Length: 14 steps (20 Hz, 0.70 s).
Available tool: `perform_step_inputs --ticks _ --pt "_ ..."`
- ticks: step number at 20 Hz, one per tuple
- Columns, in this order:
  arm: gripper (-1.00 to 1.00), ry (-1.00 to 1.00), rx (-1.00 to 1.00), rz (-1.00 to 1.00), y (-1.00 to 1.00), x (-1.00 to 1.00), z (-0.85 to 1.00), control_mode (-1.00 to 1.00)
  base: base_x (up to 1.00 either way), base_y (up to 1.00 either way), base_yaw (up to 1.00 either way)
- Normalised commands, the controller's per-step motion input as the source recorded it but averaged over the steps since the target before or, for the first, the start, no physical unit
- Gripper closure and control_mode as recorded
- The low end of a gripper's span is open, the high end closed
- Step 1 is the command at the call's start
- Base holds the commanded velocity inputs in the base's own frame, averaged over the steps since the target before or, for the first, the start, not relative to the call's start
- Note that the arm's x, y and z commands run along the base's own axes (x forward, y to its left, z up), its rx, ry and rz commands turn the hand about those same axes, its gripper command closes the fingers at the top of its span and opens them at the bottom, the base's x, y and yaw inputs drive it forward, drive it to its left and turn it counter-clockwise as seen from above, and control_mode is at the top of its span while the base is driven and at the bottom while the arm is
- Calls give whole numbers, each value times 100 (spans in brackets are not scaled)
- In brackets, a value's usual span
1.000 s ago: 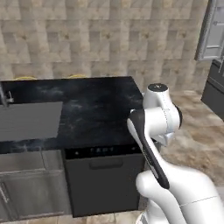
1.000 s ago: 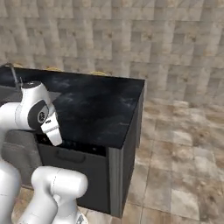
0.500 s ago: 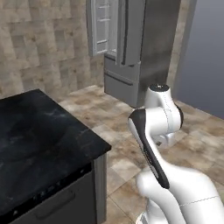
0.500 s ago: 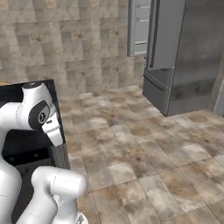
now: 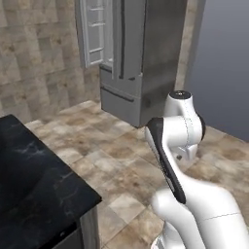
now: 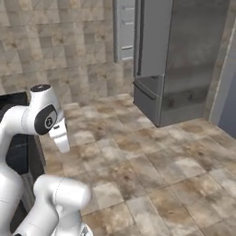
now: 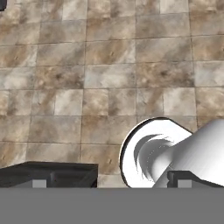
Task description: Retrieve the bottle and the shaker from the cabinet and place them next to the mixing bowl on the counter. Then add garlic from the fridge to the mixing bowl.
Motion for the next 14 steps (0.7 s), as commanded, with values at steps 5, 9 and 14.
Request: perform_step_inputs --ticks 5,9,14 --pt "-100 0 0 0 0 0 0 100 67 -62 8" --pt "-100 0 0 0 0 0 0 100 87 -31 26" --pt "-100 0 0 0 0 0 0 100 88 -2 35"
